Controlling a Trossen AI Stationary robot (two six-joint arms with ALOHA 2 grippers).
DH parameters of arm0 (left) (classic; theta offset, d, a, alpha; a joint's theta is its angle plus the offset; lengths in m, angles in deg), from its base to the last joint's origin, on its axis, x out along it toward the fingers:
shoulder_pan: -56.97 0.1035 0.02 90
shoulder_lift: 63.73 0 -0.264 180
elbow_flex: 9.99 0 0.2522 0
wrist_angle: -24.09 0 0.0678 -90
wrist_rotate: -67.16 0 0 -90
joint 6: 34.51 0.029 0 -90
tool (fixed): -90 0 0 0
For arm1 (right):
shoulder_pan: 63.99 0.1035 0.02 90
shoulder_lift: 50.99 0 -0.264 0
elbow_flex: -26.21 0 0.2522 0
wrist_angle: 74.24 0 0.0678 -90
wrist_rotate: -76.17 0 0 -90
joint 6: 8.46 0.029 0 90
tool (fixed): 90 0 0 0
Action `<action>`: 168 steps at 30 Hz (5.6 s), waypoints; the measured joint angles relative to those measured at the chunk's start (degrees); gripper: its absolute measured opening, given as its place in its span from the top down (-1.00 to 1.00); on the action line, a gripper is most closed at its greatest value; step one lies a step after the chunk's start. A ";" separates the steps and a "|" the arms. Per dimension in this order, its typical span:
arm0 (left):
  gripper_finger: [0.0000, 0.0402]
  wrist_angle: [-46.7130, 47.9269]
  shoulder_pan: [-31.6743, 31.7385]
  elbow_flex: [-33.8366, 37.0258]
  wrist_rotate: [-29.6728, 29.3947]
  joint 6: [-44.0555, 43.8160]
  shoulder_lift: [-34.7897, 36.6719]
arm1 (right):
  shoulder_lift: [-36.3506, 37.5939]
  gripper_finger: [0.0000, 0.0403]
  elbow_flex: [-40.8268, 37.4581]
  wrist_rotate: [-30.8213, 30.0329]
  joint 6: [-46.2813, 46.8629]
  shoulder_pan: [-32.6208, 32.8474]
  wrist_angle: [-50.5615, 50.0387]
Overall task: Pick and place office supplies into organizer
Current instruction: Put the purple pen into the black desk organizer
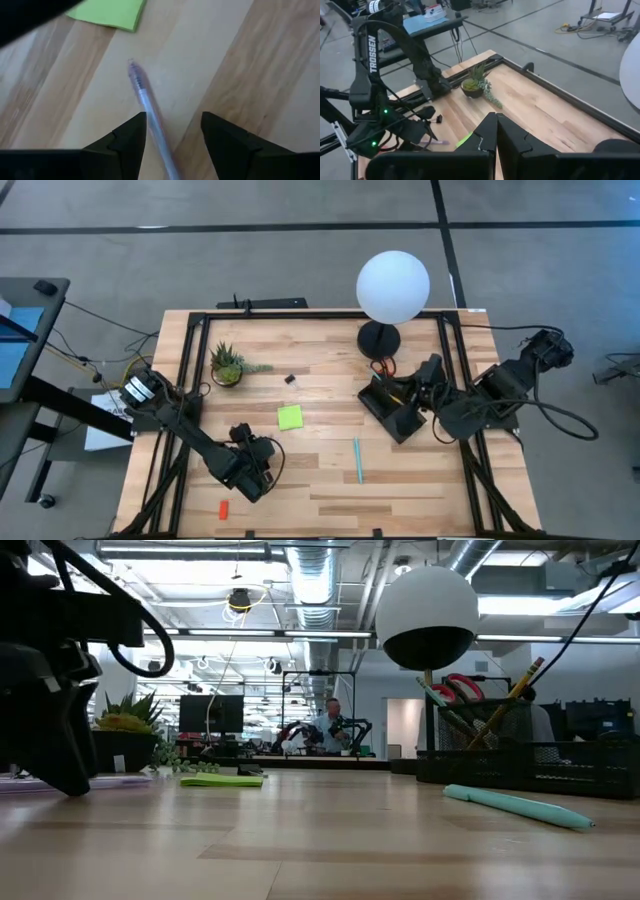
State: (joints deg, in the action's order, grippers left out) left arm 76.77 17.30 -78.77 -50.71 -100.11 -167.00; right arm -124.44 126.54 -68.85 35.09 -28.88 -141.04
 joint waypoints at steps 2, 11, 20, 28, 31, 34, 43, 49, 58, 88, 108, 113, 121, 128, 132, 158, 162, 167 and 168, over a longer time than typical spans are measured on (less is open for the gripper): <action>0.06 -0.50 0.22 -0.12 0.14 0.53 -0.74 | 0.01 1.00 0.00 0.55 0.00 0.02 -0.02; 0.06 -8.69 0.72 0.14 -0.34 4.86 -1.56 | 0.00 1.00 0.00 2.67 -0.31 0.02 -0.12; 0.06 -33.73 3.87 0.06 7.53 28.82 -2.07 | 0.00 1.00 0.00 2.66 -0.50 -0.03 -0.52; 0.06 -44.89 13.72 0.04 13.62 45.58 -1.99 | 0.00 1.00 0.00 2.68 -0.61 0.00 -0.71; 0.06 -43.41 17.99 -0.65 17.42 45.40 -1.96 | 0.00 1.00 0.00 2.91 -0.63 0.13 -0.95; 0.07 -38.44 21.00 -2.52 22.98 45.79 -1.89 | 0.00 1.00 0.00 5.52 -0.66 0.13 -1.07; 0.14 -6.86 25.06 -15.52 32.08 54.39 -1.81 | 0.00 1.00 0.00 7.54 -0.63 0.11 -1.40; 0.15 12.16 24.86 -22.81 33.55 66.69 -0.14 | 0.00 1.00 0.00 7.54 -0.48 0.11 -1.38; 0.15 12.04 26.07 -9.53 30.15 64.10 22.62 | 0.00 1.00 0.00 7.48 -0.46 0.11 -0.42; 0.15 -37.11 18.33 36.54 21.72 47.40 45.87 | -10.12 1.00 0.02 6.95 -0.54 -5.16 1.98; 0.15 -67.70 11.04 36.50 27.90 55.49 14.60 | -10.14 1.00 0.02 7.34 -0.66 -5.14 2.12; 0.15 -80.32 9.41 36.43 27.00 55.46 5.67 | -10.12 1.00 0.02 7.50 -3.47 -5.14 2.12; 0.15 -97.17 7.47 36.24 19.86 53.17 -6.99 | -10.12 1.00 0.02 8.06 -3.58 -5.11 2.10; 0.32 -111.76 4.77 36.50 15.59 52.56 -15.86 | -10.12 1.00 0.02 10.36 -3.67 -5.14 0.38; 0.48 -112.60 4.47 36.45 14.25 52.41 -16.34 | -10.12 1.00 0.02 10.42 -3.67 -5.11 -1.10; 0.90 -73.57 16.02 20.28 14.60 57.35 -5.00 | -0.59 1.00 0.04 9.92 -8.09 -2.02 4.47; 0.94 -70.50 18.62 16.21 17.06 60.56 -5.17 | 0.09 1.00 0.04 9.92 -8.09 -0.40 4.39; 0.98 -67.68 21.93 12.13 17.45 61.01 -5.26 | 0.09 1.00 0.04 9.94 -8.09 1.57 4.42; 0.98 -66.58 22.62 11.37 17.45 61.01 -5.28 | 0.09 1.00 0.04 9.94 -8.08 1.86 4.41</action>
State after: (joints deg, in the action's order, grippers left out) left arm 10.19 39.92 -67.40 -33.26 -39.10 -172.28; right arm -124.35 126.58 -58.91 27.01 -27.02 -136.63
